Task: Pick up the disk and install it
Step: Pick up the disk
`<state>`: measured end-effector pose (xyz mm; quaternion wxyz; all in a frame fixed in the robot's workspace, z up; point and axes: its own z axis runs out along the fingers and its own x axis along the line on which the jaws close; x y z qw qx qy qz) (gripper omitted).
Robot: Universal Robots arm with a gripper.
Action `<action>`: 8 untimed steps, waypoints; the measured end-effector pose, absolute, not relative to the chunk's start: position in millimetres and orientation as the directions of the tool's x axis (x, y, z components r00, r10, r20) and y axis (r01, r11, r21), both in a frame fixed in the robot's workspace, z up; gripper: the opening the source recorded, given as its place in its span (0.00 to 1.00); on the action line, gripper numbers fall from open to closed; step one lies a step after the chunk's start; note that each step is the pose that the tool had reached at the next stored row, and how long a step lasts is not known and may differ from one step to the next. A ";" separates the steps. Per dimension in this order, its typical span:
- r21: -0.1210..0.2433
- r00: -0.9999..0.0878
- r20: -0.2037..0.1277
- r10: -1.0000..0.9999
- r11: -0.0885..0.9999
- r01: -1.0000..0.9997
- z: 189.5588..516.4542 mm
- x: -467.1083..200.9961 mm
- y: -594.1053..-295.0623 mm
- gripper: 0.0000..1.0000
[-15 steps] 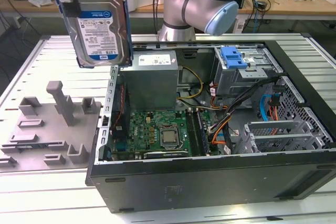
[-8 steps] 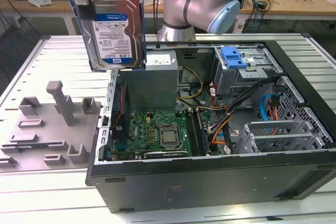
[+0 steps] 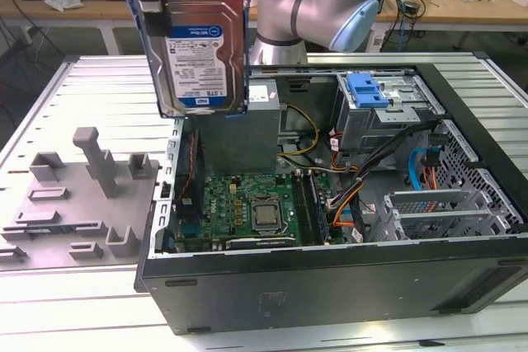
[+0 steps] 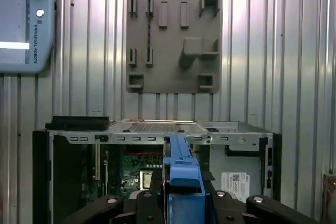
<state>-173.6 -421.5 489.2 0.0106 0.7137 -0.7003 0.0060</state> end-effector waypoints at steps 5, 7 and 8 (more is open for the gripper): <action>0.007 0.019 0.023 -1.000 -0.019 -1.000 490.8 -160.6 -429.7 0.37; 0.007 0.019 0.023 -1.000 -0.019 -1.000 491.4 -155.9 -432.8 0.37; 0.007 0.019 0.023 -1.000 -0.019 -1.000 491.7 -153.6 -434.3 0.37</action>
